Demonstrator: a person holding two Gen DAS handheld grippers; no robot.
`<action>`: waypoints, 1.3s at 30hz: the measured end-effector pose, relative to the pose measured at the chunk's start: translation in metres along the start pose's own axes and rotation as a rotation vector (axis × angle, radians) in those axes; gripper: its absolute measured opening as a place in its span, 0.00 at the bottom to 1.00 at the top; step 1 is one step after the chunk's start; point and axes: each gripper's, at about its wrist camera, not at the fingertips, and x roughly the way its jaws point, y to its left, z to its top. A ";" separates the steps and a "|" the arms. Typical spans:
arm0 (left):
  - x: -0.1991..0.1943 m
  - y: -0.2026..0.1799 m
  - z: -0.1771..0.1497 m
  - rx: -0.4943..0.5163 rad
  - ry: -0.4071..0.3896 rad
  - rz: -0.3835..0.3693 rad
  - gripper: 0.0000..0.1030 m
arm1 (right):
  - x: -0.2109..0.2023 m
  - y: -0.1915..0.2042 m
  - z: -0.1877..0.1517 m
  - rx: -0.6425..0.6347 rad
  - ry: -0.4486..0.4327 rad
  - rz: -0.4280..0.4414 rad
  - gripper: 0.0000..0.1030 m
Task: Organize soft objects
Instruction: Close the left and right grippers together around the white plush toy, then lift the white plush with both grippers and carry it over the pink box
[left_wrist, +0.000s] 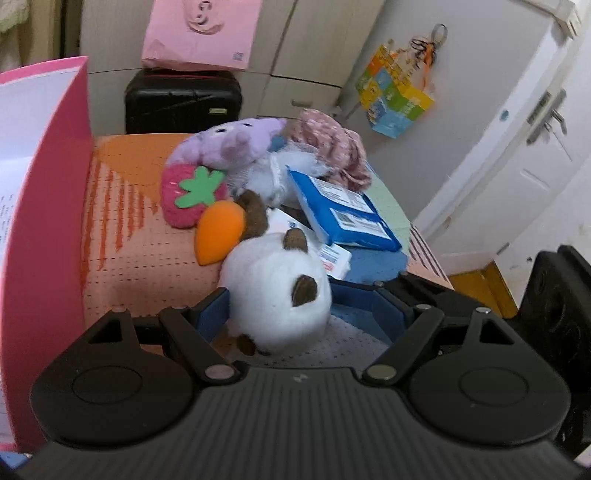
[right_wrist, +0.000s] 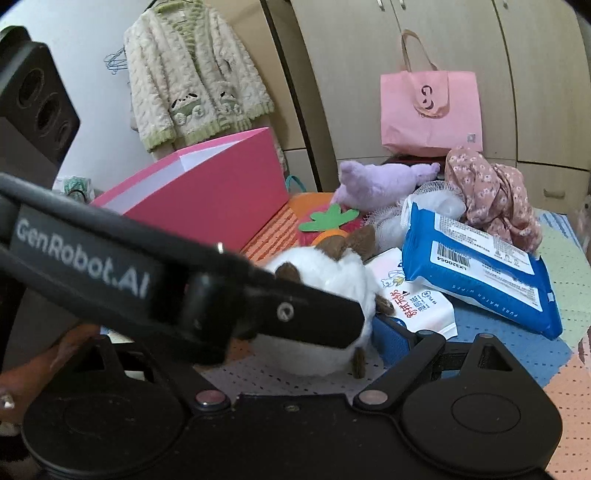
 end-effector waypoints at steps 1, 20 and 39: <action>0.001 0.001 0.000 0.001 -0.003 0.010 0.80 | 0.002 0.000 -0.001 -0.007 0.000 -0.011 0.87; -0.007 -0.007 -0.014 0.048 -0.060 0.021 0.64 | -0.011 0.013 -0.002 -0.052 -0.099 -0.087 0.74; -0.061 -0.026 -0.038 0.123 -0.147 0.065 0.64 | -0.044 0.062 -0.006 -0.183 -0.188 -0.134 0.73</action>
